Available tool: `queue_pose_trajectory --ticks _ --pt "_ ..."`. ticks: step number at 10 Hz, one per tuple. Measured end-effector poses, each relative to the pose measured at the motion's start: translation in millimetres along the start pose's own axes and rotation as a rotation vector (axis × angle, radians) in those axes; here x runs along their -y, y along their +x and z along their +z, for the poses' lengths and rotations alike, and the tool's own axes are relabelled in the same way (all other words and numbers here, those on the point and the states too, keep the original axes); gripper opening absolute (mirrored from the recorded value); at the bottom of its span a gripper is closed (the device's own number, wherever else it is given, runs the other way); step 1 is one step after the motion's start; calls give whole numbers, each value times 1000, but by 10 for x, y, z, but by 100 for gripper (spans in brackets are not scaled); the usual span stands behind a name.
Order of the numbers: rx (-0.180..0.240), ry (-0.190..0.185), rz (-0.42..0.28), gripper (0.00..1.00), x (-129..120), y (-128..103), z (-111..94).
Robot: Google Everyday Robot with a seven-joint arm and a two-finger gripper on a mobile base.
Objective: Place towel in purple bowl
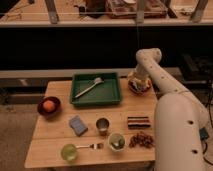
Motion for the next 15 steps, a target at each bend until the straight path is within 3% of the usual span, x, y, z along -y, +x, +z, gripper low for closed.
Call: queue_pose_trajectory --ticks 5,11,15 --pt "28 -1 -11 75 154 -61 -10" --pt "66 -12 -20 75 309 -168 145" --pt "95 -42 23 75 258 -173 356"
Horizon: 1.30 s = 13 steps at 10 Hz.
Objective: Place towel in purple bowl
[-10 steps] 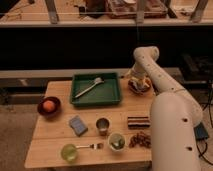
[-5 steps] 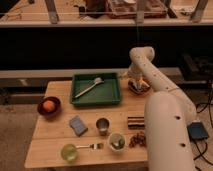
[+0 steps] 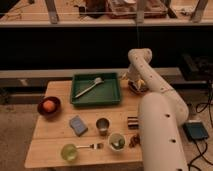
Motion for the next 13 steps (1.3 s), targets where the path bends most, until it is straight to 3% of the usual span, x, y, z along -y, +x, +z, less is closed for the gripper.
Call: queue_pose_trajectory --ticks 6,10,13 --pt "5 5 102 74 -162 128 65" --pt "1 12 111 38 -163 126 62" --pt "-10 18 116 6 -190 153 27"
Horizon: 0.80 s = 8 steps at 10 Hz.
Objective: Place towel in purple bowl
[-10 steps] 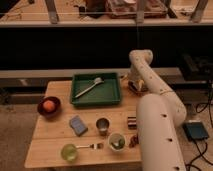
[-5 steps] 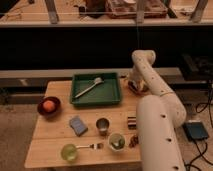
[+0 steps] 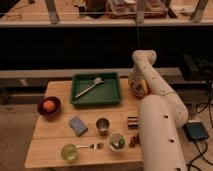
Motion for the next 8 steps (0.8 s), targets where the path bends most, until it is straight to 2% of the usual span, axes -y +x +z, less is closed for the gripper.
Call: queue_pose_trajectory --ticks 1,3,6,8 --pt "-2 10 3 1 -6 7 -23" --pt "-6 34 12 0 -33 24 -73" --pt "-14 128 36 0 -110 93 -351" --pt "-15 216 26 0 -148 88 -702"
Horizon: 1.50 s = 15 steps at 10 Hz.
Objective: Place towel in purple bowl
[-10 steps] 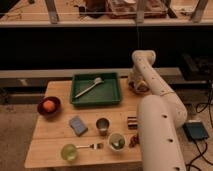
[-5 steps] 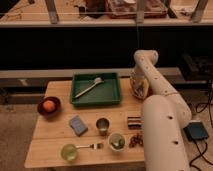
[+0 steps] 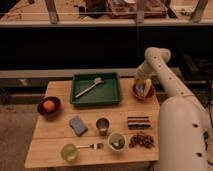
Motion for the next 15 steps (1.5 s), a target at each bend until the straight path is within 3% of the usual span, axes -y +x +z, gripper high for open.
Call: queue_pose_trajectory --ticks 2,5,7,9,13,15 --pt "8 99 -12 0 79 -59 -387" --pt "104 309 -45 0 299 -286 -1086" --pt "156 447 -99 0 545 -596 -1578" --pt "169 488 -114 0 590 -695 -1748" --pt "171 489 -116 0 606 -706 -1743" --pt "177 464 -180 0 694 -822 -1746"
